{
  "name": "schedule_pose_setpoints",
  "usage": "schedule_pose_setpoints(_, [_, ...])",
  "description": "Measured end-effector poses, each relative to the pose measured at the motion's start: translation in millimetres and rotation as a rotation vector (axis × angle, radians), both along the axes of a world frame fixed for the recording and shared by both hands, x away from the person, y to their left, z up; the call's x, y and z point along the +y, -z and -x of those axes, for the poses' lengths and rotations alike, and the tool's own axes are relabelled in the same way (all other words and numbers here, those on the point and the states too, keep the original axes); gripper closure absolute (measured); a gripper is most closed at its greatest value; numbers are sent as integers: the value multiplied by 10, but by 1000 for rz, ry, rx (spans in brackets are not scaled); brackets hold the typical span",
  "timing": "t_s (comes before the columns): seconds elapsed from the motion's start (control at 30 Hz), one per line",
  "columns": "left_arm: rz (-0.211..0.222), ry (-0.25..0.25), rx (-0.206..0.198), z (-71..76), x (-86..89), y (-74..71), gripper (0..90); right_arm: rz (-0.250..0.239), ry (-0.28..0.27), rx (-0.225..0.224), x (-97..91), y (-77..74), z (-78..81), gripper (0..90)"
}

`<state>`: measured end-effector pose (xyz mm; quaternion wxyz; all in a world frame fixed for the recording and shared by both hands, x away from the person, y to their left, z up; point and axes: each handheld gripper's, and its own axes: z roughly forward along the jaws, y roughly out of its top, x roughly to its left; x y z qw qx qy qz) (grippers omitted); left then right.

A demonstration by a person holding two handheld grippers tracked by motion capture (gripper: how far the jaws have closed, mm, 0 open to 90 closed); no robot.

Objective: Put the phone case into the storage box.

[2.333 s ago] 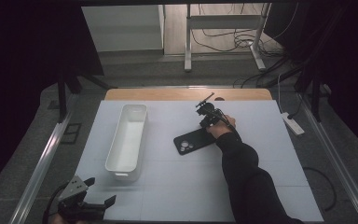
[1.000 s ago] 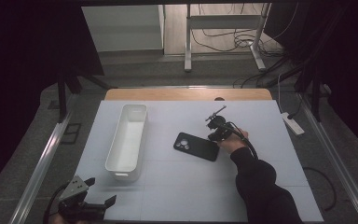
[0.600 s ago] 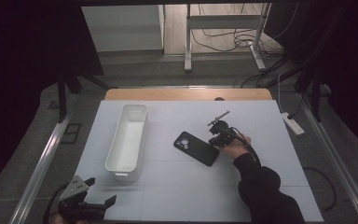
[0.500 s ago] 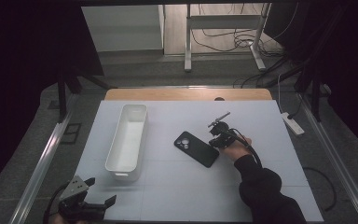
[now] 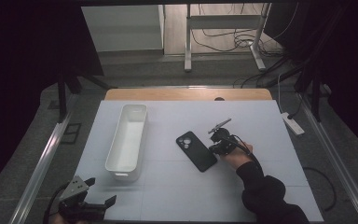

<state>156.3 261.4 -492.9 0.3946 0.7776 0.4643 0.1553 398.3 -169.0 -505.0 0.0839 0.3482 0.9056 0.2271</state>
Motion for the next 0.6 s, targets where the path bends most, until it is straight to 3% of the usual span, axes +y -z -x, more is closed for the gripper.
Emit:
schedule_pose_setpoints(0.37, [0,1,-1,2,1,0,2,0,-6,2,10,-11,41,895])
schedule_pose_setpoints(0.6, [0,0,-1,2,0,0,3,-11,6,-28,-13,-108,70,832])
